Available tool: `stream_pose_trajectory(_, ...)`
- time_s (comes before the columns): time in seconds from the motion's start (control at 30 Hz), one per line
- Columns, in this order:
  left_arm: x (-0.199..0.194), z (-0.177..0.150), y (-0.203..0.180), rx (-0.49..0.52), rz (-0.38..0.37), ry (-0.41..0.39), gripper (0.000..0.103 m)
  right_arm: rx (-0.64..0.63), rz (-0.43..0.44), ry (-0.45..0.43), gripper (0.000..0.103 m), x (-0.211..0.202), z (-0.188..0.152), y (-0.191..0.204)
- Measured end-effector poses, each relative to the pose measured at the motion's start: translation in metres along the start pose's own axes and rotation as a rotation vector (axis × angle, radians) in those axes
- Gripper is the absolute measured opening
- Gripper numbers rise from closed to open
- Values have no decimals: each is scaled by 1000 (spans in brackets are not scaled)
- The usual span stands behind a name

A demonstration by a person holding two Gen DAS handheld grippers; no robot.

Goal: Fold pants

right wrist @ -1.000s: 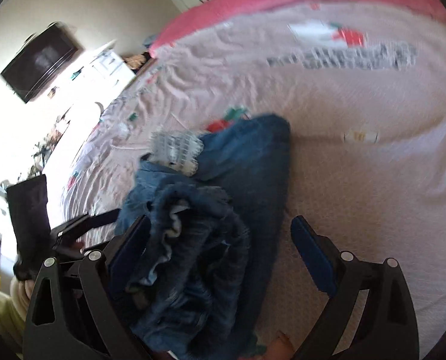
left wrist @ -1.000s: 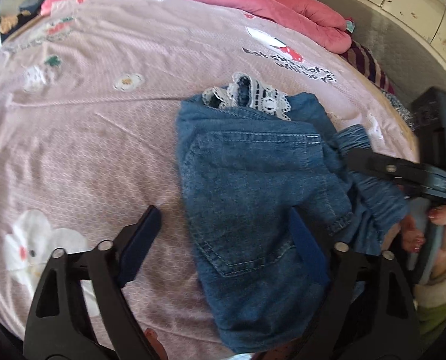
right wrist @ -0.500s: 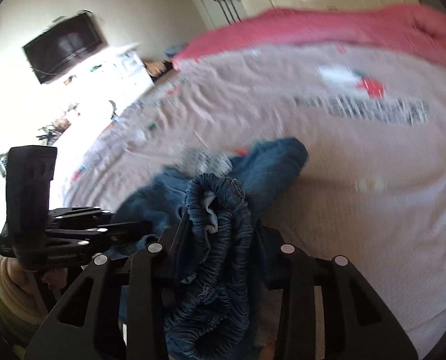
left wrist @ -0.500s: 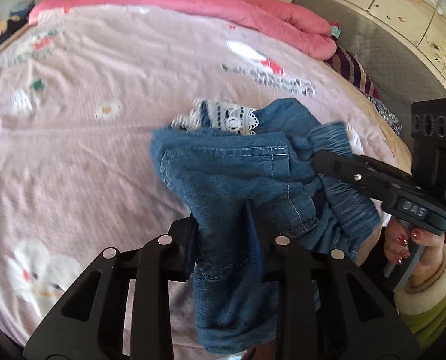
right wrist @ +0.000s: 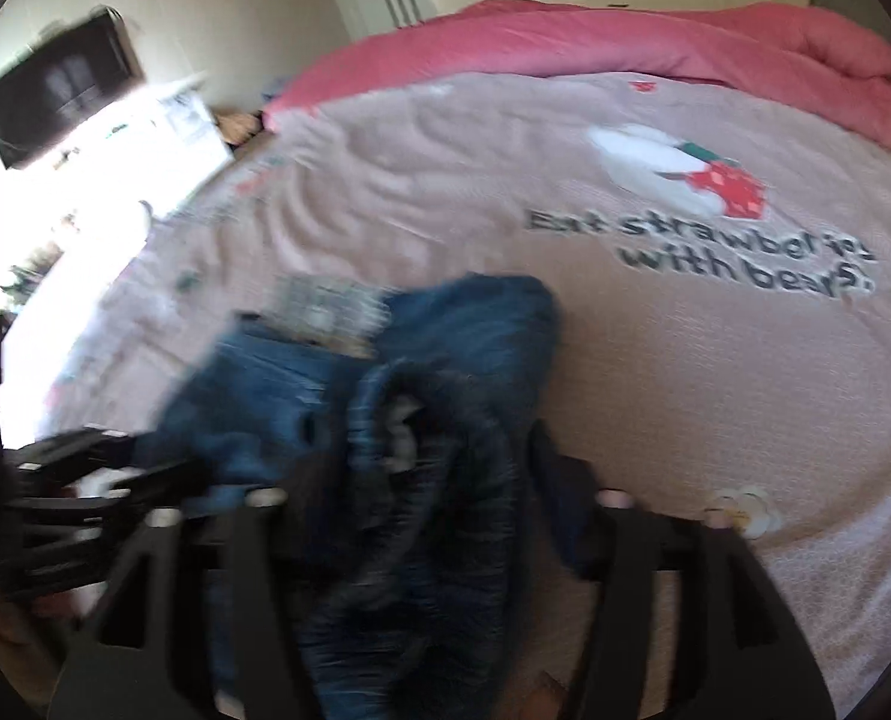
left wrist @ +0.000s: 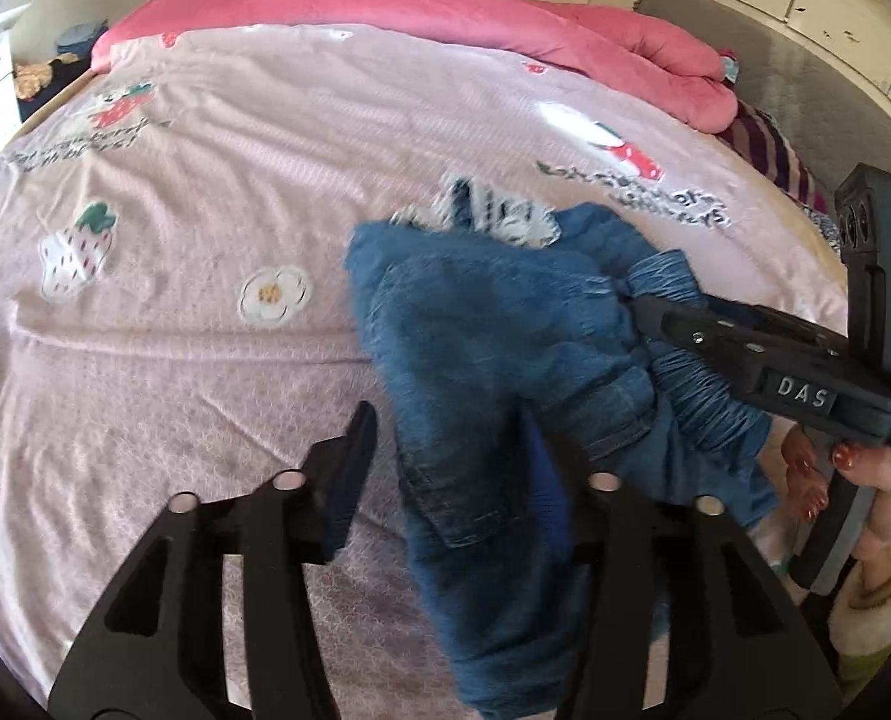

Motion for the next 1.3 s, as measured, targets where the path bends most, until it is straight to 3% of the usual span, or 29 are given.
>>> stream_pose_trajectory(0.03, 2, -4, 2, -22, -7, 0, 48, 24, 5, 5, 82, 1, 0, -5)
stream_pose_trajectory(0.1, 0, -10, 6, -44, -13, -12, 50, 48, 16, 8, 83, -2, -1, -10)
stream_pose_trajectory(0.23, -12, -15, 6, -29, 42, -23, 61, -25, -28, -45, 85, -22, -5, -1)
stream_pose_trajectory(0.33, -25, -21, 9, -40, 61, -31, 62, -56, -30, -89, 85, -50, -11, 5)
stream_pose_trajectory(0.63, -82, -31, 3, -17, 108, -94, 78, -38, 33, -186, 95, -125, -23, 23)
stream_pose_trajectory(0.87, -124, -37, -13, 5, 137, -159, 91, -75, -21, -243, 98, -158, -43, 34)
stream_pose_trajectory(1.13, -145, -62, -33, -2, 156, -175, 93, -124, -104, -270, 98, -176, -76, 41)
stream_pose_trajectory(1.3, -146, -84, -40, -29, 172, -170, 93, -93, -101, -250, 98, -177, -98, 38)
Point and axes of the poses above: each gripper's, at about its wrist camera, not at the fingertips, and x roughly the way its jaws point, y to its left, z to its top, the point moved 8 cm from there along x, roughly the way its jaws point, and after that the axes turned 14 degrees about x, right-handed, at the moved point
